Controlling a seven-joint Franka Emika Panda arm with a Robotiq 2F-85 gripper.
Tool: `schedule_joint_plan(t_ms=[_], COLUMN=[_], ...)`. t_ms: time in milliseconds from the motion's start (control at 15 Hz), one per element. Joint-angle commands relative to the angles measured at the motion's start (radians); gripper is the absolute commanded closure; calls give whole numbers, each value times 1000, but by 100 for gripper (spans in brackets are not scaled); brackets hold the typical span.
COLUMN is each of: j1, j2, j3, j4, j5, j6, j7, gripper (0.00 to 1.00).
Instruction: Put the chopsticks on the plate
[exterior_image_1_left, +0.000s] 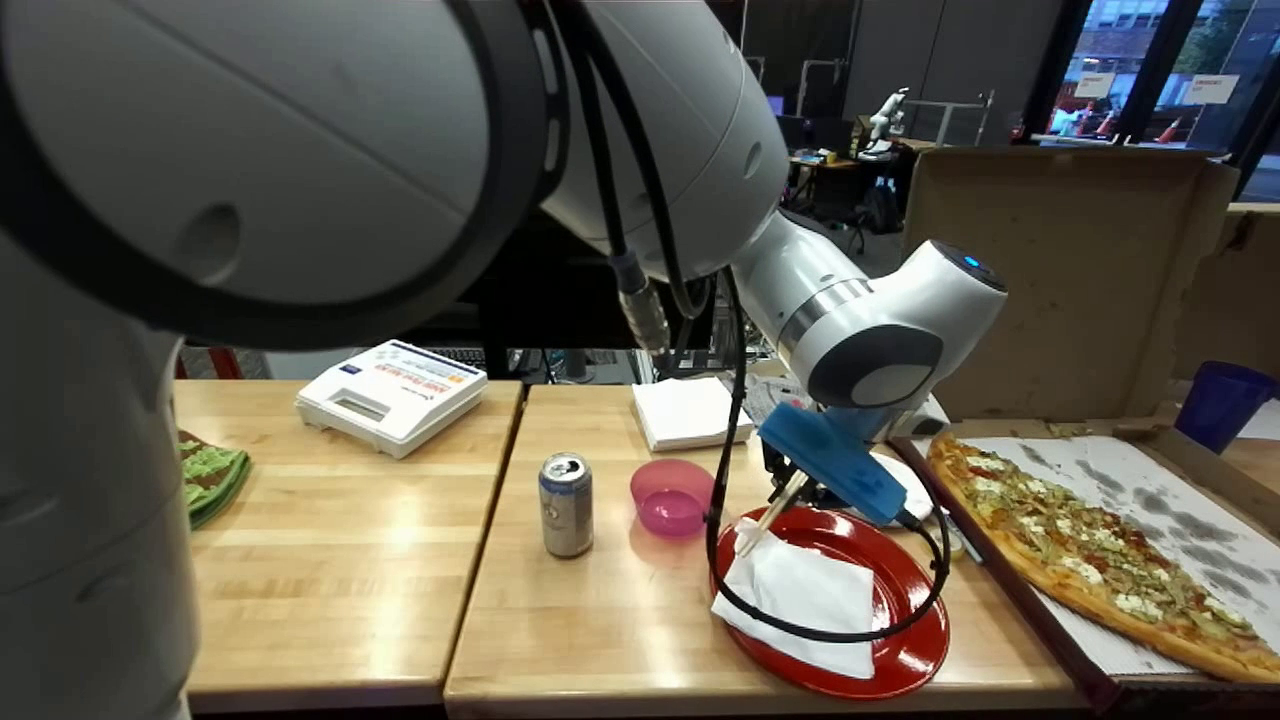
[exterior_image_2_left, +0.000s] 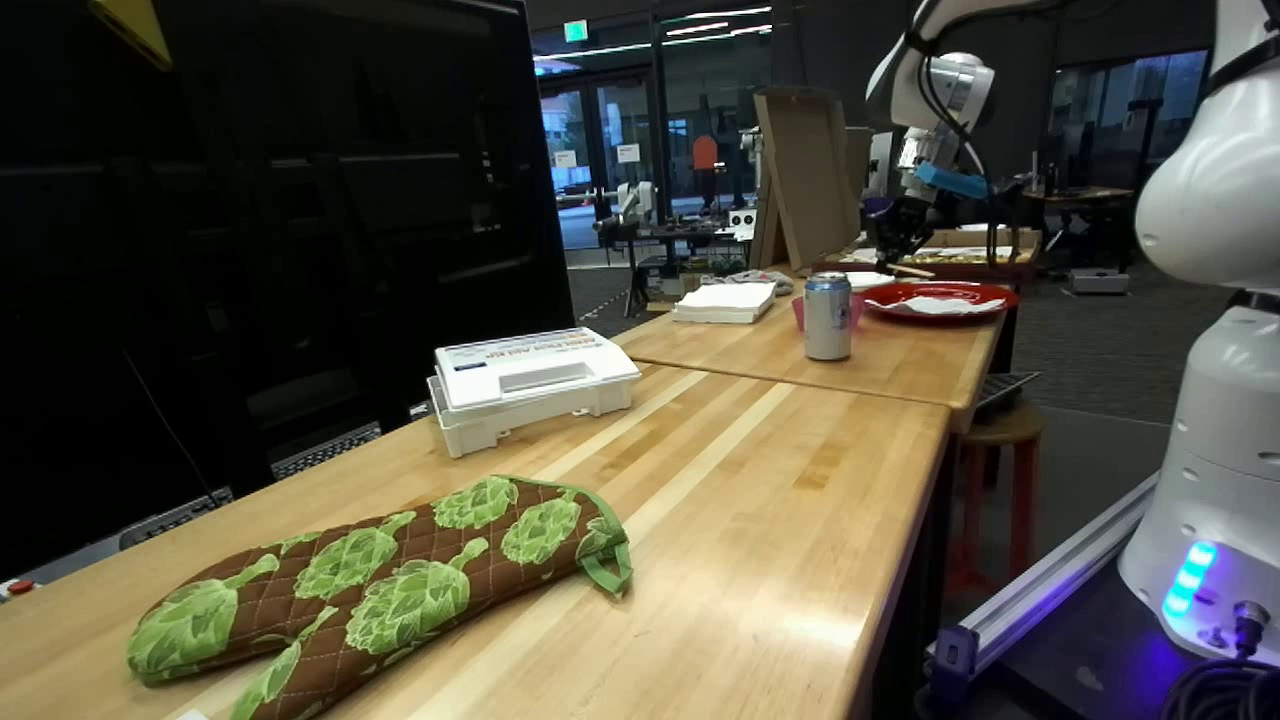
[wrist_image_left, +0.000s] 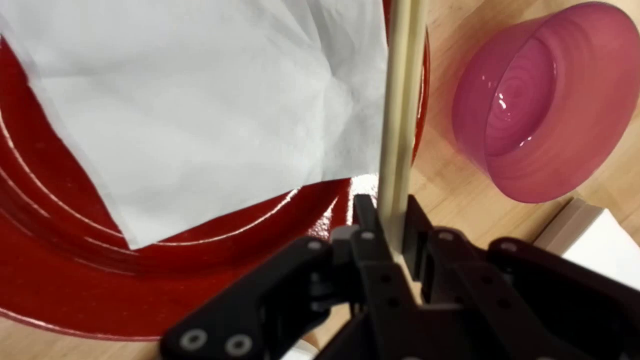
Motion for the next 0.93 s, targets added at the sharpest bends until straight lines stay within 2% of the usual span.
schedule_joint_plan(t_ms=[0, 600, 667, 733, 867], j1=[-28, -67, -68, -69, -68], j2=[39, 109, 110, 112, 105], j3=[2, 12, 13, 14, 16], j4=[31, 56, 55, 56, 49], j5=[41, 75, 75, 73, 70], j6=[-23, -15, -15, -15, -7], j7=[25, 66, 66, 66, 66], gripper=[96, 96, 87, 60, 56])
